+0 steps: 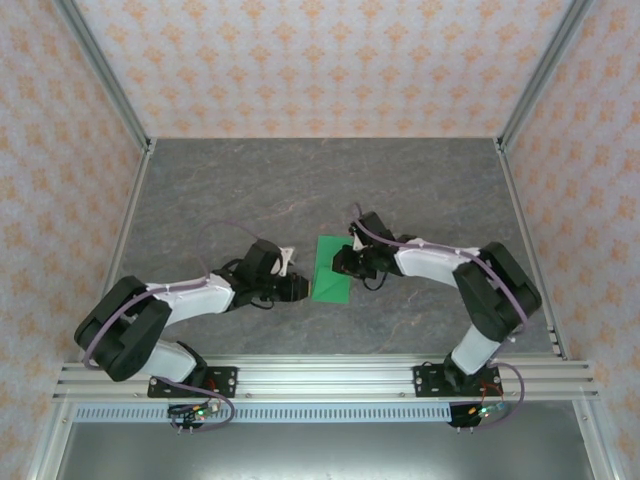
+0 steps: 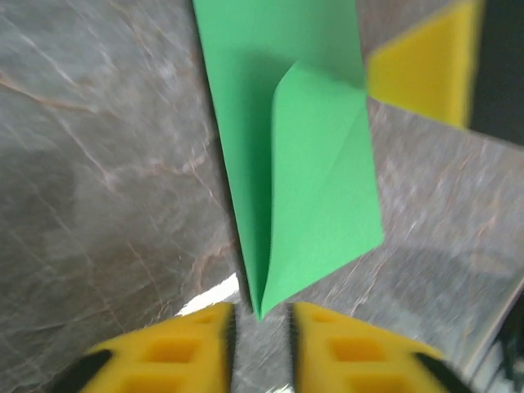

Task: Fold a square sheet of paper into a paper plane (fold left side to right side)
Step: Fold the triangle a second time at the center of the table, then turn over the paper at the center of the table.

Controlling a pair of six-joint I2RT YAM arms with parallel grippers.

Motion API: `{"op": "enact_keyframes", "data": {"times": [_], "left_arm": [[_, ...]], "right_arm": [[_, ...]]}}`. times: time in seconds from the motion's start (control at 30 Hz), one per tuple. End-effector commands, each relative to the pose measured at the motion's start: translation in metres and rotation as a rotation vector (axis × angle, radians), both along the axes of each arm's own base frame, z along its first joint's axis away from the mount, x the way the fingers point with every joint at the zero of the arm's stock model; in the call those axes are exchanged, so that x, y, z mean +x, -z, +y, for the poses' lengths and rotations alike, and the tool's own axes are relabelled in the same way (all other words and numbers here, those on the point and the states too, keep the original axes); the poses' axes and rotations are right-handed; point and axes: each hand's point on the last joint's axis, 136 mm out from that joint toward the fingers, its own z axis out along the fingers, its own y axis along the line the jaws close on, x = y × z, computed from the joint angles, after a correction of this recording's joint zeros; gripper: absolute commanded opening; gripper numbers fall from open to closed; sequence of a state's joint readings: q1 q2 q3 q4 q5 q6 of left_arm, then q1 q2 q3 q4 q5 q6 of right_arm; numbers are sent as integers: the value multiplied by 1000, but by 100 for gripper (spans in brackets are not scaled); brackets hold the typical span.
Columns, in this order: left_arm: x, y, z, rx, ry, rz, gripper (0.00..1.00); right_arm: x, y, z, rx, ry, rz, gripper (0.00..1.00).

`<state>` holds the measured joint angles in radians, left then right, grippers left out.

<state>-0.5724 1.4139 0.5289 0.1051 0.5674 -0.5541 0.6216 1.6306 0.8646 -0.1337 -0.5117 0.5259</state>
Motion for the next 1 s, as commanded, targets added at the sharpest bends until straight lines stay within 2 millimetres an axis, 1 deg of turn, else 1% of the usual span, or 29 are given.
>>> {"op": "enact_keyframes", "data": {"times": [0.0, 0.1, 0.2, 0.4, 0.5, 0.63, 0.7, 0.77, 0.87, 0.97], "left_arm": [[18, -18, 1, -16, -25, -33, 38], [32, -24, -5, -36, -24, -43, 46], [40, -23, -16, -68, -5, -42, 49], [55, -12, -35, -103, 29, -16, 50], [61, -10, -41, -118, 38, -9, 48], [67, -7, -47, -121, 51, -2, 38], [69, -8, -50, -130, 56, -2, 31], [70, -7, -50, -128, 55, -2, 21], [70, -7, -43, -91, 36, -12, 10], [68, -11, -35, -59, 24, -40, 6]], "right_arm": [[11, -36, -15, -37, 31, -133, 37], [4, -41, -27, -53, 46, -157, 45], [-4, -44, -30, -31, 41, -164, 51], [-15, -40, -26, 27, 28, -137, 51], [-18, -37, -23, 54, 30, -120, 51], [-21, -33, -19, 76, 26, -101, 51], [-23, -31, -18, 80, 24, -93, 51], [-23, -31, -18, 84, 27, -89, 51], [-22, -28, -18, 87, 39, -80, 52], [-20, -26, -13, 123, 53, -62, 57]]}}
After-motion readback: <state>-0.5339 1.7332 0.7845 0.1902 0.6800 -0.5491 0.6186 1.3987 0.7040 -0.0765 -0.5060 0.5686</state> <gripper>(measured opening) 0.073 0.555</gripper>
